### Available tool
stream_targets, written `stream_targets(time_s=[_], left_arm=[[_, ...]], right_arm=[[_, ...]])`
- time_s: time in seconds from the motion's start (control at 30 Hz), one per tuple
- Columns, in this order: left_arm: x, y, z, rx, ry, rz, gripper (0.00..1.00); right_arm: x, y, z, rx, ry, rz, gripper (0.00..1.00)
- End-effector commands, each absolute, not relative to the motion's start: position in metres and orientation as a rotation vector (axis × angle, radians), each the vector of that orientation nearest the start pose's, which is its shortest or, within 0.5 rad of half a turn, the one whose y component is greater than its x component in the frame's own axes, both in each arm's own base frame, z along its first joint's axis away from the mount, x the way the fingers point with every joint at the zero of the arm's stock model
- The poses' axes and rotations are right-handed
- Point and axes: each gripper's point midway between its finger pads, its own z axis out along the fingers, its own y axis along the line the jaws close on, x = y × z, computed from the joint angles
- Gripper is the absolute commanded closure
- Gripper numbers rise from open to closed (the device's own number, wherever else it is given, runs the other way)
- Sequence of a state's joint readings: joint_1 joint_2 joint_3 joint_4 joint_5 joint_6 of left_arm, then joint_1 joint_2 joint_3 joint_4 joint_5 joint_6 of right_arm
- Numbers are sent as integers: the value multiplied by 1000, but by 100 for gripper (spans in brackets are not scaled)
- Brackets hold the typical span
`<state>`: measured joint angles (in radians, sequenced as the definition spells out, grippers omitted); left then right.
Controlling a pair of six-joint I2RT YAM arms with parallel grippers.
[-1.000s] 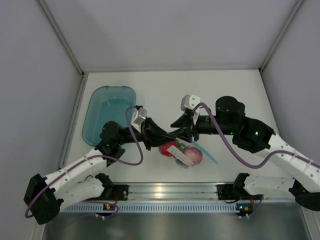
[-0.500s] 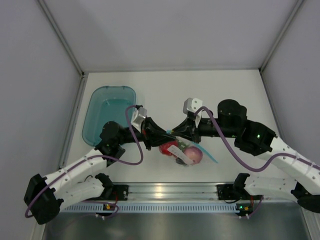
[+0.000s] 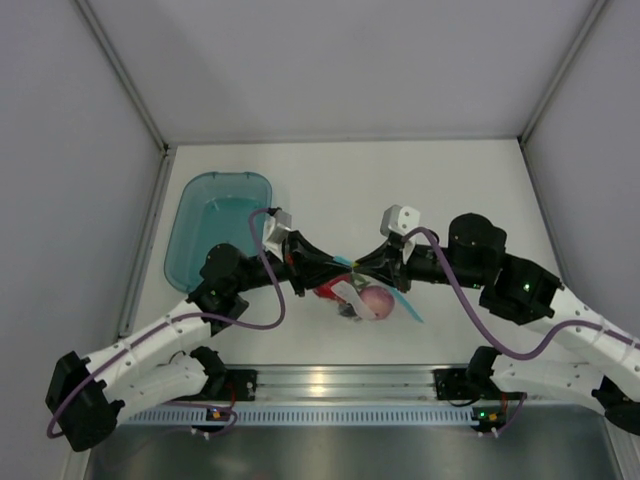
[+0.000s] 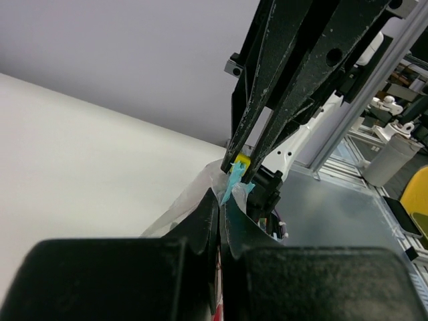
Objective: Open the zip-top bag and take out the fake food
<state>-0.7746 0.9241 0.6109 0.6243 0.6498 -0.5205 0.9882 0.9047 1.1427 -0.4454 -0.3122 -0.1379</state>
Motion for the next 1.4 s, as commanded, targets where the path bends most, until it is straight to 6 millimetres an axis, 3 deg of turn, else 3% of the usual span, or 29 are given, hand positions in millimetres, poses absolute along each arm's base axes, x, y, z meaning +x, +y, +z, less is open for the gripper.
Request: stream_targets(time_s=[0.0, 0.17, 0.4, 0.7, 1.03, 1.17, 1.27, 1.37], left_arm=[[153, -297, 364, 687, 1168, -1402, 100], [160, -295, 362, 648, 1188, -1380, 100], [192, -280, 358, 441, 1264, -1265, 100], [236, -248, 346, 118, 1358, -1089, 100], [252, -218, 331, -70, 1376, -981, 100], [251, -220, 328, -64, 1385, -988, 100], [243, -234, 333, 23, 1385, -1043, 100], [235, -251, 334, 144, 1389, -1079, 100]], right_arm=[[127, 272, 342, -1149, 1449, 845, 100], [135, 258, 327, -1079, 1507, 784, 100], [143, 234, 312, -918, 1612, 733, 100], [133, 213, 283, -818, 1786, 743, 100], [127, 200, 258, -815, 1868, 713, 100], [126, 204, 254, -826, 1871, 730, 100], [127, 210, 261, -827, 1847, 752, 100], [130, 211, 270, -813, 1824, 749, 89]])
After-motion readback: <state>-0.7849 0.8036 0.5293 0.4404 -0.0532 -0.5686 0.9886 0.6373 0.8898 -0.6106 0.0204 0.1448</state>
